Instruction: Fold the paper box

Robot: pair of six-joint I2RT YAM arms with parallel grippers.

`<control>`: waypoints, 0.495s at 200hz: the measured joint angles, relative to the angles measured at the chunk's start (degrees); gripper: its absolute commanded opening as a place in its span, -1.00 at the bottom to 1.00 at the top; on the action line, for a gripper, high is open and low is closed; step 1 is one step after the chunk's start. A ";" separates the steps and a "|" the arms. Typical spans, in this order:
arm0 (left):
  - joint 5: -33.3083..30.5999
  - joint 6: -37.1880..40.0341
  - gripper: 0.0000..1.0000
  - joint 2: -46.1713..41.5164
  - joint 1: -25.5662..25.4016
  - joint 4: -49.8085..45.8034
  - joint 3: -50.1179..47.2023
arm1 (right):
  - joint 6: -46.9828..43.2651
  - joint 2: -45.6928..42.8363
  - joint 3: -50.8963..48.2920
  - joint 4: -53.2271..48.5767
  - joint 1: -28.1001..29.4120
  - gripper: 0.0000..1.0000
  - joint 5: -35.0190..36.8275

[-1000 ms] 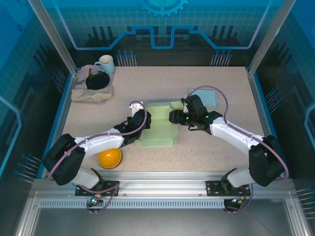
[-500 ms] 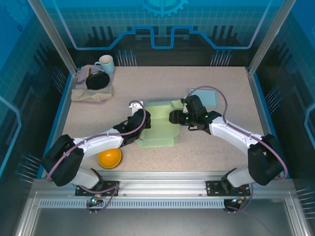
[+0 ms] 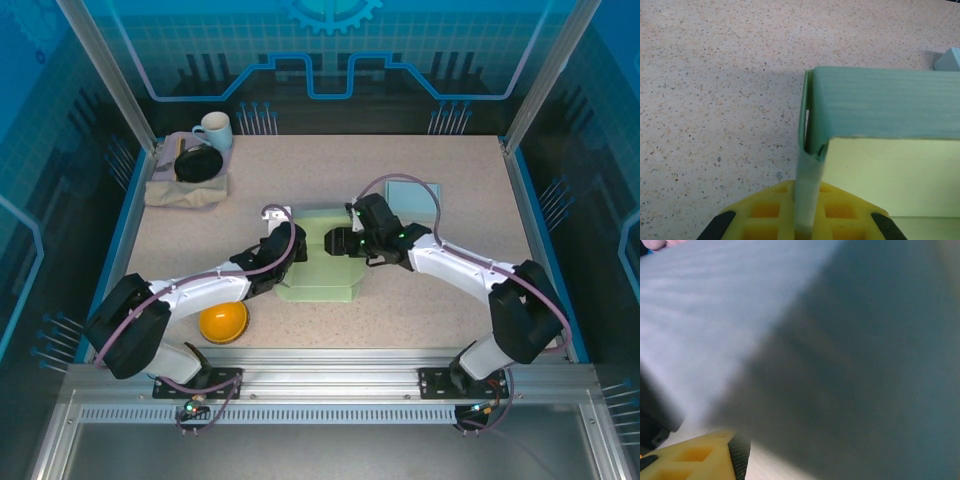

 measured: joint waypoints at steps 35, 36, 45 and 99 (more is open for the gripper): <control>0.13 -0.02 -0.89 -0.04 0.00 -1.46 -0.09 | 0.96 0.70 0.00 0.13 0.11 0.21 -0.66; 0.13 -0.02 -0.89 -0.04 0.00 -1.49 -0.09 | 0.94 0.70 0.00 0.11 0.11 0.21 -0.63; 0.11 -0.02 -0.90 -0.04 0.00 -1.75 -0.09 | 0.68 0.48 0.04 -0.26 0.15 0.23 -0.55; -0.57 -0.22 -0.90 -1.18 0.00 -2.58 -0.09 | -8.39 -9.05 3.04 -10.60 -0.09 0.26 5.03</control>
